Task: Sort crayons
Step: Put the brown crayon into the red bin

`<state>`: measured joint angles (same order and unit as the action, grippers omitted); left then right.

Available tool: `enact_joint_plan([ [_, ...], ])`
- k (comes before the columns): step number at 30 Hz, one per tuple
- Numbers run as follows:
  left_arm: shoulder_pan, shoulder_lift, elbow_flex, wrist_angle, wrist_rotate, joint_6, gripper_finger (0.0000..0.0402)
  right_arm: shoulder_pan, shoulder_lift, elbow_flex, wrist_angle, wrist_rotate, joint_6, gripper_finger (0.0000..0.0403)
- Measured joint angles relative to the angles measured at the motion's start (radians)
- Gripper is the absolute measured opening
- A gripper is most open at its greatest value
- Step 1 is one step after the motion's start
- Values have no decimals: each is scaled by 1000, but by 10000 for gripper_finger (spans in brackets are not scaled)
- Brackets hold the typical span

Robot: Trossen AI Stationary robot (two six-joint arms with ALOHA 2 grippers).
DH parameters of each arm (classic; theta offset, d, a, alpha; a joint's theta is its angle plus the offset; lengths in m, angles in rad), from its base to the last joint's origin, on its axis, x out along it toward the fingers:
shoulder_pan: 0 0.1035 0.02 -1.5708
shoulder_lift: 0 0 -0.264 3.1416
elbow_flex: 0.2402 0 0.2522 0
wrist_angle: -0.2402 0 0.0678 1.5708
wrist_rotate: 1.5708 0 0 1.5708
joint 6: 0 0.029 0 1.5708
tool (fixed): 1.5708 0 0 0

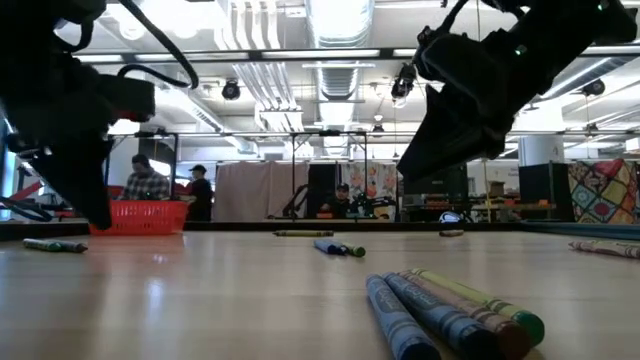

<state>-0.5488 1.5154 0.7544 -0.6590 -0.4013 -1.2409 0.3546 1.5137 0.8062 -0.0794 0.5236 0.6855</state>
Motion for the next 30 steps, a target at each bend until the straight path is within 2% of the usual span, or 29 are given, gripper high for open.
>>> enact_joint_plan([
  [4, 0, 1, 0, -1, 92, 83, 126, 0, 29, 0, 2, 0, -6, 166],
  [8, 1, 1, 0, -81, 120, 138, 126, 0, 60, 0, -5, -1, -7, 167],
  [12, 1, 2, -5, -168, 113, 178, 126, 0, 77, -1, -22, -7, -6, 166],
  [20, 4, 3, -13, -165, 52, 339, 126, 0, 67, -7, -21, -9, -13, 166],
  [30, 6, -1, -93, -23, 43, 481, 126, 0, 71, -7, -18, -10, -16, 166],
])
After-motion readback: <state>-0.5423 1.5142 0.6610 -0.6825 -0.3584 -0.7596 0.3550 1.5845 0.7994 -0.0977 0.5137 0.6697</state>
